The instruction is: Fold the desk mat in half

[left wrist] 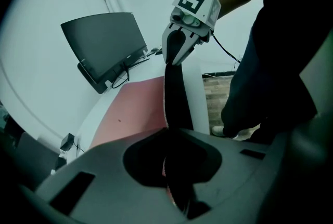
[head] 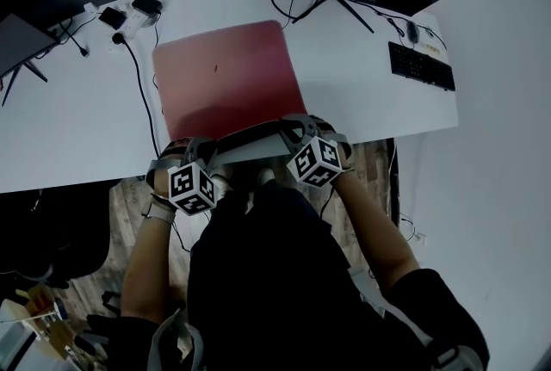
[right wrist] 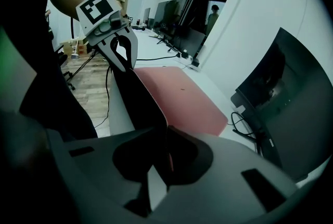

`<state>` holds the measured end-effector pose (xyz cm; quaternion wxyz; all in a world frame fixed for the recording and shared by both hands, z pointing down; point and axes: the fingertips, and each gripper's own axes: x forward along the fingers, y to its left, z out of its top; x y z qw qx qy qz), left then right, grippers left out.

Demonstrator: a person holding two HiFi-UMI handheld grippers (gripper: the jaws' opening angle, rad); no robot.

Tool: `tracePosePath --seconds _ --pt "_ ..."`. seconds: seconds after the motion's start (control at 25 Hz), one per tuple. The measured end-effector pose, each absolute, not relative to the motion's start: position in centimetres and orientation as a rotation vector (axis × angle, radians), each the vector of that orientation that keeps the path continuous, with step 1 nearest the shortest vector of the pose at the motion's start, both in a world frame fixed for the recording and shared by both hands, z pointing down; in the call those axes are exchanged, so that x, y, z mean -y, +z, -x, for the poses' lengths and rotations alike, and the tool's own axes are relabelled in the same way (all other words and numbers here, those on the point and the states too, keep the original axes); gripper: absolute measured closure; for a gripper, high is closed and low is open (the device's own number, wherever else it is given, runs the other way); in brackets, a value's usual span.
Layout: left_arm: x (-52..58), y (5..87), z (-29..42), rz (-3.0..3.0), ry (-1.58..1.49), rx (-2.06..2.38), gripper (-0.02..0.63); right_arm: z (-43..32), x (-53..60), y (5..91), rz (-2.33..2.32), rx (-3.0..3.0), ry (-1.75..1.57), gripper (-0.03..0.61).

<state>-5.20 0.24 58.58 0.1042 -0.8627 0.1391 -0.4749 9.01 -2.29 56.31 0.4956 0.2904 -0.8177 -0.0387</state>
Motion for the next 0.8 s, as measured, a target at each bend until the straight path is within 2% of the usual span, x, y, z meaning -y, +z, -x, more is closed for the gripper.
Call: tracePosePath --seconds 0.8 --pt "9.2 56.3 5.5 2.453 -1.434 -0.53 0.583 -8.5 11.5 54.7 -0.728 1.953 -0.158 0.537"
